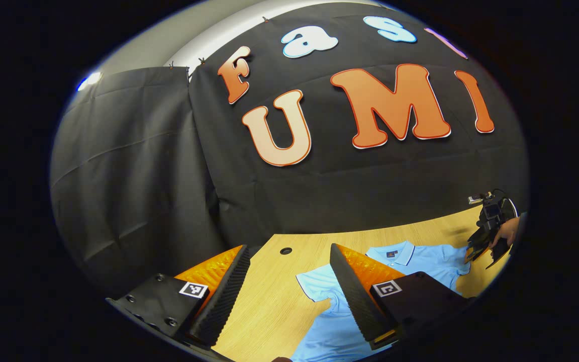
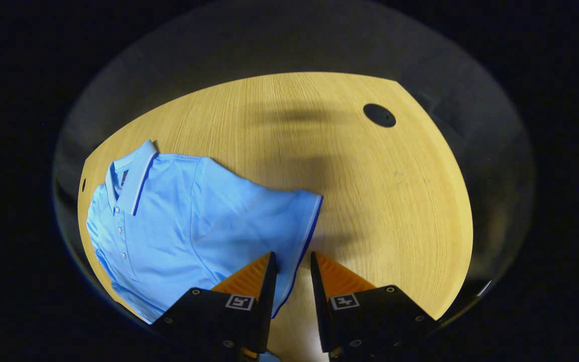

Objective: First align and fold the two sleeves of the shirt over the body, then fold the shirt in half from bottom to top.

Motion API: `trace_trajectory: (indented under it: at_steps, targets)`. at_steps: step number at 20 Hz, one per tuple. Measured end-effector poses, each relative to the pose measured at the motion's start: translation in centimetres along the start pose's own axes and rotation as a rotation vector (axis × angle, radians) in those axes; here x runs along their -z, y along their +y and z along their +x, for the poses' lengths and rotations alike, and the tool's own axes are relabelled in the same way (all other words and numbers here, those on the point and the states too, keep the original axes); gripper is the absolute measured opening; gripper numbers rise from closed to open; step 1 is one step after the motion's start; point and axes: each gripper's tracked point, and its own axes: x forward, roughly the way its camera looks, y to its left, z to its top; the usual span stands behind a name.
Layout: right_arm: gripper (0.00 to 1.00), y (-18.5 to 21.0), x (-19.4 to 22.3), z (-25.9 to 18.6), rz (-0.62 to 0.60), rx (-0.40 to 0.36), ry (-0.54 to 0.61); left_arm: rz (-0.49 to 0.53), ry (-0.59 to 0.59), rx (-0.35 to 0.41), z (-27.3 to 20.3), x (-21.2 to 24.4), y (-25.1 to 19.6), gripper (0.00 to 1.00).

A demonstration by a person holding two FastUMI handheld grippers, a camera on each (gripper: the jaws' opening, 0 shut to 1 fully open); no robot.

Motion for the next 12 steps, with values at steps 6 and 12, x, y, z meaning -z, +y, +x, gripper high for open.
trace_trajectory:
  at_steps: [6,12]
  targets:
    - [0.07,0.2,-0.7,-0.1,0.087,-0.033,-0.014,-0.017,0.006,0.000,-0.3,0.2,0.2,1.00]
    - [0.01,4.3,-3.2,-2.9,0.178,-0.270,-0.087,-0.036,0.019,-0.016,-0.9,0.8,1.2,1.00]
